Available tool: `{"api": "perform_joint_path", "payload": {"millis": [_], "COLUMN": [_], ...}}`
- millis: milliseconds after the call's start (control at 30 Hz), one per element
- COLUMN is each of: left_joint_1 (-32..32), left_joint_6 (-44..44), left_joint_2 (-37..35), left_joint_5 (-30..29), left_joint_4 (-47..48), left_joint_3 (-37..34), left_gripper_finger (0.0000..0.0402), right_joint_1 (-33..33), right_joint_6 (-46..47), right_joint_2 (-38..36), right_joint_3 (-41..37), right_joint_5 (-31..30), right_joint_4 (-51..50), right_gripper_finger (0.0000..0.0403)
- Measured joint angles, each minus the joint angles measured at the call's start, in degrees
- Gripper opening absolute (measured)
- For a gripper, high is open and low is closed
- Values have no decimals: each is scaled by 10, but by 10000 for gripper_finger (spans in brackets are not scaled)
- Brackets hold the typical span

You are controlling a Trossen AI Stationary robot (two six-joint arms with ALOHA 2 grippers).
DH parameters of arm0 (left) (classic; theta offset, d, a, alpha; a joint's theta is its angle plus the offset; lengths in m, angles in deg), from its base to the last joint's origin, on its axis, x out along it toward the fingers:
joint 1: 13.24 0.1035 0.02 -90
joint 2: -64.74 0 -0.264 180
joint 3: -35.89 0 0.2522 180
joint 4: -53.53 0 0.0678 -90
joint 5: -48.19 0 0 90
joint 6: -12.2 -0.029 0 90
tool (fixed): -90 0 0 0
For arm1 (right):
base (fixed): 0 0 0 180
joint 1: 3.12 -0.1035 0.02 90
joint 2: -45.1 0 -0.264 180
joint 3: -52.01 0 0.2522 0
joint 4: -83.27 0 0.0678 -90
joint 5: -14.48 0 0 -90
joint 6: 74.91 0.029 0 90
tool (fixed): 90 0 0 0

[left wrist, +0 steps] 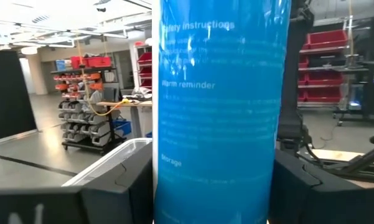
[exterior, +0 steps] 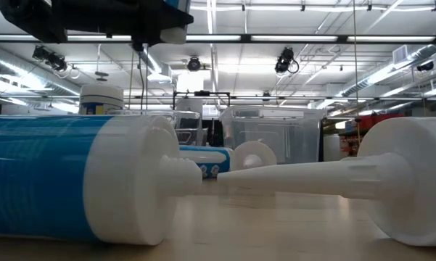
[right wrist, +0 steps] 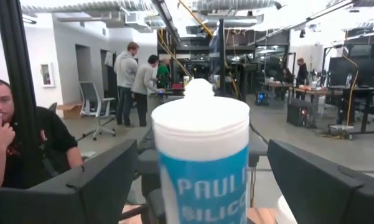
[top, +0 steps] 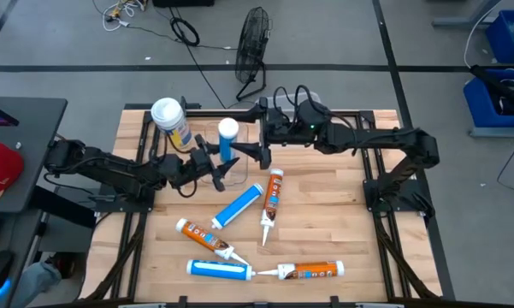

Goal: Pick & place silicon tubes, Sealant and Lysol wipes
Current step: Put the right blue sealant into the white bin

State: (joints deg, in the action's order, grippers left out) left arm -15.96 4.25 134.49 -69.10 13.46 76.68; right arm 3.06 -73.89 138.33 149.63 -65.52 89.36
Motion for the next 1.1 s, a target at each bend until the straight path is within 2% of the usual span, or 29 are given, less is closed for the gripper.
{"api": "perform_joint_path", "payload": {"millis": [267,700,867,1100], "left_joint_1": [1,16,16,16], "left_joint_6": [3,15,14,14], "left_joint_2": [0,0,0,0], "left_joint_5": [7,24,23,23], "left_joint_4": [20,29,33,30], "left_joint_3": [0,0,0,0], "left_gripper_finger": [220,220,221,260], "right_joint_1": [0,1,0,0], "right_joint_6": [0,-10,-15,-12], "right_joint_2": [4,4,4,4], "right_joint_3": [0,0,0,0], "right_joint_5": [16,25,26,25], "right_joint_4": [12,3,-2,-4], "right_gripper_finger": [345,211,210,210]}}
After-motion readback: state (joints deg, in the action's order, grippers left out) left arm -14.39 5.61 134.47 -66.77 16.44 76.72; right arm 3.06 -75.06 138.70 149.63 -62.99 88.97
